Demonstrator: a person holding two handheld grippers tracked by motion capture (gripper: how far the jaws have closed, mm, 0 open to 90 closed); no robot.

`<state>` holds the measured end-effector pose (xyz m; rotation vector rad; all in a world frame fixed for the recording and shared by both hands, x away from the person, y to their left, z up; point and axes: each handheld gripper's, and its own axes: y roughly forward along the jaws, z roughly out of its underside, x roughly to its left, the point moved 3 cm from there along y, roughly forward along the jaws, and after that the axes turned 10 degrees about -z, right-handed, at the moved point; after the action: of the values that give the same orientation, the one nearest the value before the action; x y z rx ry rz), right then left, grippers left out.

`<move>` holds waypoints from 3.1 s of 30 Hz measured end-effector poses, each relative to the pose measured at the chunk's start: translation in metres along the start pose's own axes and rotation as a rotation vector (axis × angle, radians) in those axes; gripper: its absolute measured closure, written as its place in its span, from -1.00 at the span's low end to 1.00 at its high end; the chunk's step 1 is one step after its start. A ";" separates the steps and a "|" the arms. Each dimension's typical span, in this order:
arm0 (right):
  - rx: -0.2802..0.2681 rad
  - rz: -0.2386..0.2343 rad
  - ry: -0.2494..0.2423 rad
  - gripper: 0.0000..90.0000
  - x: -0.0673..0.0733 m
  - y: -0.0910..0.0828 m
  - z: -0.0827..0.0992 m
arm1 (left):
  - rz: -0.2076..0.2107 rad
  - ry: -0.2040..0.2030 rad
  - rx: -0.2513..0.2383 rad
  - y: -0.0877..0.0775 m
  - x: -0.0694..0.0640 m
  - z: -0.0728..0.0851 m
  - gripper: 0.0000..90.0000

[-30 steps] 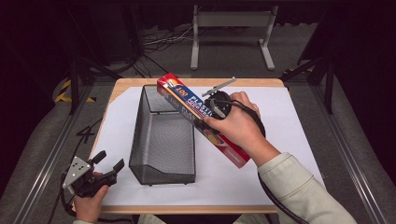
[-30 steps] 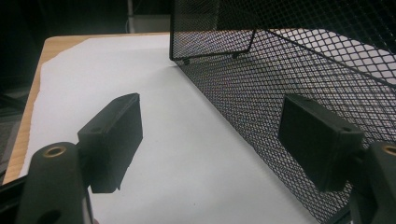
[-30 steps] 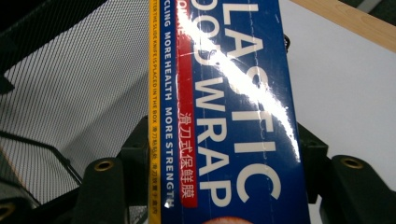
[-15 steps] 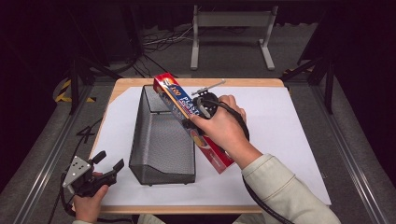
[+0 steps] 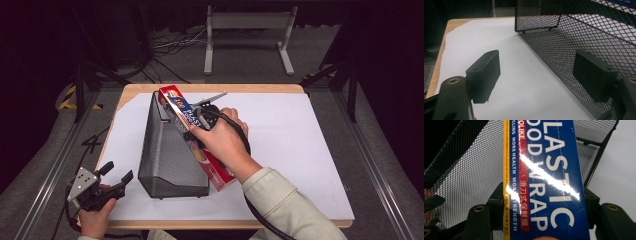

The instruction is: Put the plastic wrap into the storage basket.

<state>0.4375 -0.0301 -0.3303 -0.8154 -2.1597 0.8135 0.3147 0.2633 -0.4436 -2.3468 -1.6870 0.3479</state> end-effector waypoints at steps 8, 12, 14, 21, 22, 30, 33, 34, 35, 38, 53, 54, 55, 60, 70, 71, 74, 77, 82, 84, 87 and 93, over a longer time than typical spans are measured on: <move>0.025 -0.008 0.014 -0.11 0.004 0.018 -0.001 | 0.005 0.002 0.003 0.002 -0.001 0.000 -0.49; 0.039 0.005 0.009 -0.11 0.006 0.023 -0.001 | 0.005 0.002 0.003 0.002 -0.001 0.000 -0.49; 0.040 0.005 0.012 -0.11 0.007 0.024 -0.001 | 0.005 0.002 0.004 0.002 -0.001 0.000 -0.49; 0.053 0.010 0.012 -0.12 0.006 0.025 0.001 | 0.007 0.007 0.005 0.002 -0.002 0.000 -0.49; 0.053 0.010 0.012 -0.12 0.006 0.025 0.001 | 0.007 0.007 0.005 0.002 -0.002 0.000 -0.49; 0.110 0.042 0.023 -0.11 0.005 0.029 0.005 | 0.005 0.005 0.004 0.001 0.000 0.000 -0.49; 0.112 0.054 0.020 -0.11 0.002 0.033 0.006 | 0.004 0.004 0.005 0.001 0.000 0.000 -0.49; 0.116 0.064 0.025 -0.12 0.001 0.033 0.006 | 0.005 0.007 0.005 0.001 0.000 0.000 -0.49; 0.116 0.064 0.025 -0.12 0.001 0.033 0.006 | 0.005 0.007 0.005 0.001 0.000 0.000 -0.49; 0.146 0.075 0.010 -0.12 0.001 0.038 0.007 | 0.003 0.003 0.004 0.001 0.000 0.000 -0.49; 0.218 0.116 0.004 -0.12 0.000 0.055 0.011 | 0.004 -0.002 0.004 0.001 0.000 0.001 -0.49; 0.224 0.123 0.005 -0.12 -0.001 0.056 0.011 | 0.004 -0.001 0.004 0.000 0.000 0.001 -0.49; 0.229 0.129 0.004 -0.12 -0.001 0.057 0.011 | 0.004 -0.002 0.004 0.000 0.000 0.001 -0.49; 0.238 0.158 -0.008 -0.12 -0.002 0.059 0.010 | 0.003 0.004 0.007 0.000 0.000 0.001 -0.49; 0.259 0.201 -0.049 -0.12 0.002 0.065 0.010 | 0.001 0.000 0.006 0.000 0.000 0.002 -0.49; 0.259 0.204 -0.049 -0.12 0.002 0.065 0.009 | 0.001 0.001 0.008 0.000 0.000 0.002 -0.49; 0.267 0.211 -0.052 -0.12 0.003 0.067 0.007 | 0.002 0.001 0.008 0.000 0.001 0.002 -0.49; 0.273 0.220 -0.065 -0.13 0.004 0.070 0.007 | 0.005 0.004 0.008 0.001 0.001 0.001 -0.49; 0.271 0.208 -0.066 -0.15 0.003 0.069 0.008 | 0.013 0.003 0.012 0.002 0.000 0.001 -0.49; 0.254 0.190 -0.064 -0.26 0.003 0.066 0.007 | 0.014 0.002 0.010 0.004 0.000 0.000 -0.49; 0.194 0.161 -0.086 -0.39 0.007 0.057 0.004 | 0.016 0.006 0.017 0.006 -0.001 0.001 -0.49; 0.131 0.127 -0.118 -0.48 0.009 0.042 -0.002 | 0.011 0.002 0.015 0.003 0.001 0.002 -0.49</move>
<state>0.4465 0.0022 -0.3566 -0.8629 -2.1468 1.0807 0.3174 0.2629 -0.4464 -2.3457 -1.6651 0.3595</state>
